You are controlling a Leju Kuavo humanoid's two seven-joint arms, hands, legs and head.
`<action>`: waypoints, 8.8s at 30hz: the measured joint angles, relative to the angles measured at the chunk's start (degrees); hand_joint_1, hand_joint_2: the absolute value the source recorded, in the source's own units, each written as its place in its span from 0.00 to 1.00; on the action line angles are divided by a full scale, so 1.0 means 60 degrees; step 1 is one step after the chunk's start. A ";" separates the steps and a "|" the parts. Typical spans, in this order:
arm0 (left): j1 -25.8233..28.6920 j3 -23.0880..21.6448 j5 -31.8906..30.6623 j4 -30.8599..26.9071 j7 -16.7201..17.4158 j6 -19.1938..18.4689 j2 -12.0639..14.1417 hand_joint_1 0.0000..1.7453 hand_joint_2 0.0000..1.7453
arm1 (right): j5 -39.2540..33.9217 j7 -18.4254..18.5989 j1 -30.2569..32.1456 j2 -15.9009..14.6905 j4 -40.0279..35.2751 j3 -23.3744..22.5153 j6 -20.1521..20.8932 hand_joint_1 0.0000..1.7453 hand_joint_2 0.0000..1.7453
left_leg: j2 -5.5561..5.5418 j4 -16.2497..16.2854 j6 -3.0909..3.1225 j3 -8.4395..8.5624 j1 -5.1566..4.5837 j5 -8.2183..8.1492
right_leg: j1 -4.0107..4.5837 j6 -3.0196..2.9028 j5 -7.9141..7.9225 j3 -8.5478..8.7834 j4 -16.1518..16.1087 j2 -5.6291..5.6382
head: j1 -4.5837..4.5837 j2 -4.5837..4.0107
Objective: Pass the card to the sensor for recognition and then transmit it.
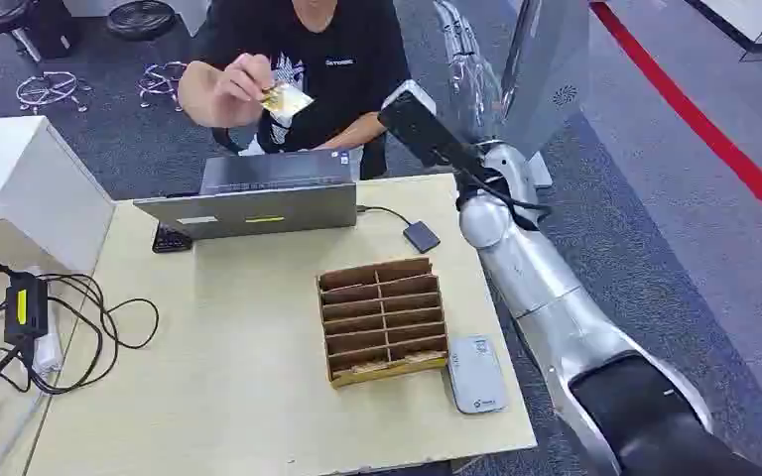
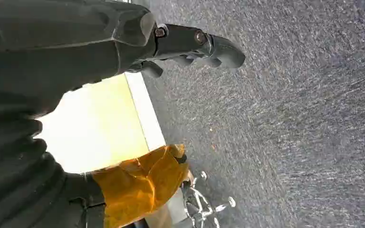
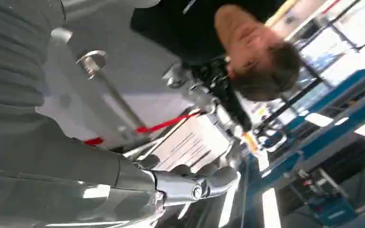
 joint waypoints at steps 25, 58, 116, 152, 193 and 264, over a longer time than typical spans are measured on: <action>-0.0245 -0.0441 -0.0022 0.0004 0.0121 -0.0044 -0.0131 0.00 1.00 | 0.0052 -0.0911 -0.1125 0.0255 0.2916 0.0310 -0.0080 1.00 1.00 | 0.0001 0.0001 0.0000 0.0001 0.0001 -0.0001 | 0.0001 0.0000 0.0000 -0.0001 -0.0001 0.0002 | 0.0004 0.0000; 0.0377 0.0146 0.0671 0.0004 -0.0240 0.0375 0.0022 0.00 1.00 | -0.4108 -0.2786 0.4284 -0.1559 -0.3576 -0.1085 0.3574 1.00 1.00 | 0.0000 0.0000 0.0005 0.0006 0.0002 -0.0009 | 0.0005 0.0005 -0.0006 -0.0004 -0.0014 -0.0006 | 0.0000 0.0000; 0.0481 0.0619 0.0936 0.0004 -0.0258 0.0302 0.0171 0.00 1.00 | -0.0720 -0.1613 0.5588 -0.5887 -0.2650 0.0918 0.5263 1.00 1.00 | -0.0019 0.0000 0.0018 -0.0013 -0.0005 -0.0018 | 0.0001 0.0015 -0.0011 0.0001 -0.0031 -0.0028 | 0.0000 0.0000; 0.0481 0.0619 0.0972 0.0004 -0.0258 0.0324 0.0167 0.00 1.00 | 0.0431 0.0106 0.5208 -0.5996 -0.3152 0.2369 0.3888 1.00 1.00 | -0.0020 0.0000 0.0018 -0.0011 -0.0004 -0.0017 | 0.0001 0.0014 -0.0010 0.0002 -0.0029 -0.0029 | 0.0000 0.0000; -0.0651 -0.1104 -0.0022 0.0011 0.0368 -0.0332 -0.0040 0.00 1.00 | 0.0854 0.2565 -0.1988 0.1483 0.3809 0.2088 0.2928 1.00 1.00 | 0.0018 -0.0001 -0.0066 -0.0024 0.0016 0.0054 | 0.0020 -0.0052 0.0049 -0.0048 0.0028 0.0034 | 0.0007 0.0000; 0.0423 -0.0193 0.0699 0.0011 -0.0327 0.0350 0.0018 0.00 1.00 | 0.4839 0.0223 0.5538 -0.2503 -0.3551 0.1526 -0.1869 0.00 1.00 | 0.0011 -0.0003 -0.0019 -0.0037 0.0018 0.0021 | 0.0023 -0.0026 0.0032 -0.0038 -0.0016 0.0008 | 0.0004 0.0000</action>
